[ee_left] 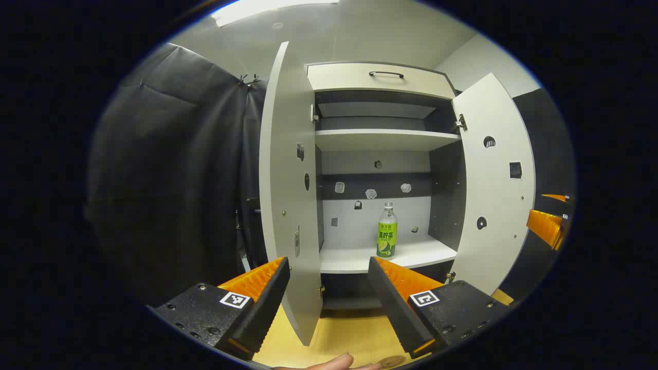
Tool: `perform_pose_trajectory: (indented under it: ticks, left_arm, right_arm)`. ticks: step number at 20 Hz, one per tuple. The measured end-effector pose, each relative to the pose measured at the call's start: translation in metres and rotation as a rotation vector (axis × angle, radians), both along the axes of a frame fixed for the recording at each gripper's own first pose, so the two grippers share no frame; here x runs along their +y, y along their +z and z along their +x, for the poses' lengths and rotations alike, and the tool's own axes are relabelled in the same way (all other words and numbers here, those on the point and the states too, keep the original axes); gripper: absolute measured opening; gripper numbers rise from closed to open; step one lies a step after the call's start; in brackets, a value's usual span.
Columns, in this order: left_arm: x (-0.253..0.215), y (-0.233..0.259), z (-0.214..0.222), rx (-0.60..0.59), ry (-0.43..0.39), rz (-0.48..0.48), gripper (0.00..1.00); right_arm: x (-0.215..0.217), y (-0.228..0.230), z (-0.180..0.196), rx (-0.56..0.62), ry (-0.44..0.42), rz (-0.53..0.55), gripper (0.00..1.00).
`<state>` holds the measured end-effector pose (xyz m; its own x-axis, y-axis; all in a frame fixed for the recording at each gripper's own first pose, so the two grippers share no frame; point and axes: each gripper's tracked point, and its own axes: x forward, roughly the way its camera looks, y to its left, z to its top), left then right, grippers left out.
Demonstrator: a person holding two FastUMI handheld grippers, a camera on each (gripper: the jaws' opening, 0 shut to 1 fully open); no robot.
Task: Grasp the bottle in the cabinet with the left hand and place it on the coaster, then close the right door with the right hand and the left door with the left hand.
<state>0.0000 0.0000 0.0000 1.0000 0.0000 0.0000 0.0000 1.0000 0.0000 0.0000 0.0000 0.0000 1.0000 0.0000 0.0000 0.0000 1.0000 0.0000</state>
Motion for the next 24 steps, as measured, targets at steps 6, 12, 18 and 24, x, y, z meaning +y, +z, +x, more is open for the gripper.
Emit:
perform_pose_trajectory:
  ticks: [6, 12, 18, 24]
  left_arm:
    - [-0.005, 0.016, 0.018, -0.031, -0.027, -0.01, 0.98]
    - [-0.009, 0.011, 0.033, 0.002, -0.058, -0.031, 0.97]
    - [-0.02, 0.007, 0.055, -0.012, -0.079, 0.011, 0.98]
    - [-0.048, 0.011, 0.096, -0.041, -0.13, 0.024, 0.98]
  right_arm:
    - [0.003, -0.001, 0.011, 0.026, -0.005, 0.045, 0.96]
    - [-0.003, -0.002, 0.023, 0.035, -0.045, 0.062, 0.96]
    - [-0.004, -0.007, 0.033, 0.054, -0.067, 0.061, 0.96]
    - [-0.006, -0.004, 0.05, 0.056, -0.085, 0.091, 0.96]
